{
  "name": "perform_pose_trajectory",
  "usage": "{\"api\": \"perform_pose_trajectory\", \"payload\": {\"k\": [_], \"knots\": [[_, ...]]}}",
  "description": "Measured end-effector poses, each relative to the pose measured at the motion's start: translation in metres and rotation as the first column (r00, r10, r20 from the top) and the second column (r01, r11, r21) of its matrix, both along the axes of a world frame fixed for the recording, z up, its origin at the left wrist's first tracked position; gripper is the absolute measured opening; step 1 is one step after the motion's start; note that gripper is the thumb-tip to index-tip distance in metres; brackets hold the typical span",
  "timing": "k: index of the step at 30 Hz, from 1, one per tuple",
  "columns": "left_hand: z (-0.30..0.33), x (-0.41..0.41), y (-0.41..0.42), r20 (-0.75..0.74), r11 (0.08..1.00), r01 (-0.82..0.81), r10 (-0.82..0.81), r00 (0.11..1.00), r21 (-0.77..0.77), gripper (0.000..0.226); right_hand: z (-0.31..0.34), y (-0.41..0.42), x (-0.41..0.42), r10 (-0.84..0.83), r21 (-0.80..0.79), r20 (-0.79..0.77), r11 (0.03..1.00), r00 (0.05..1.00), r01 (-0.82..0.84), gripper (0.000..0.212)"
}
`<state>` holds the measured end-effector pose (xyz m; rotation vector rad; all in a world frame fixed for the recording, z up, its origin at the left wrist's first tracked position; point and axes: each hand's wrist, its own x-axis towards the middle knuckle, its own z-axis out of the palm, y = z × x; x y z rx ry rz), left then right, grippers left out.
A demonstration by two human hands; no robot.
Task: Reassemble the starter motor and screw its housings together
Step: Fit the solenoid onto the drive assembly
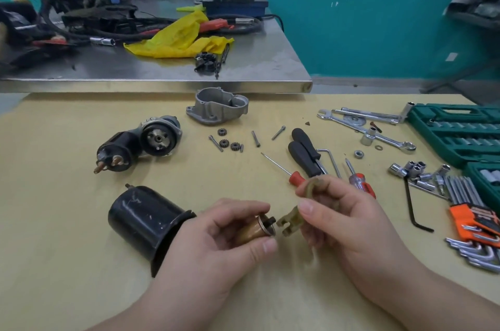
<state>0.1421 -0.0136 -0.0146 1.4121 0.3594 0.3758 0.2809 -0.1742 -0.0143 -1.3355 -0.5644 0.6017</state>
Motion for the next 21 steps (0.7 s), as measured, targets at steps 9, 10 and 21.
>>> {"api": "perform_pose_trajectory", "payload": {"k": [9,10,21], "knots": [[-0.0068,0.0013,0.0003,-0.013,0.995,0.036,-0.037,0.999,-0.093,0.039,0.0033,-0.0017,-0.0036,0.059,-0.031,-0.020,0.998,0.998,-0.060,0.016],[-0.0070,0.0017,0.0005,-0.015,0.992,0.052,-0.054,0.998,-0.112,0.036,0.0028,-0.0014,-0.0031,0.045,-0.026,-0.026,0.999,0.999,-0.046,0.015],[-0.0088,-0.0051,-0.0037,0.021,0.975,0.147,-0.146,0.989,-0.167,0.029,-0.0012,-0.0017,-0.0020,0.011,0.005,-0.020,1.000,1.000,-0.011,0.012]]}}
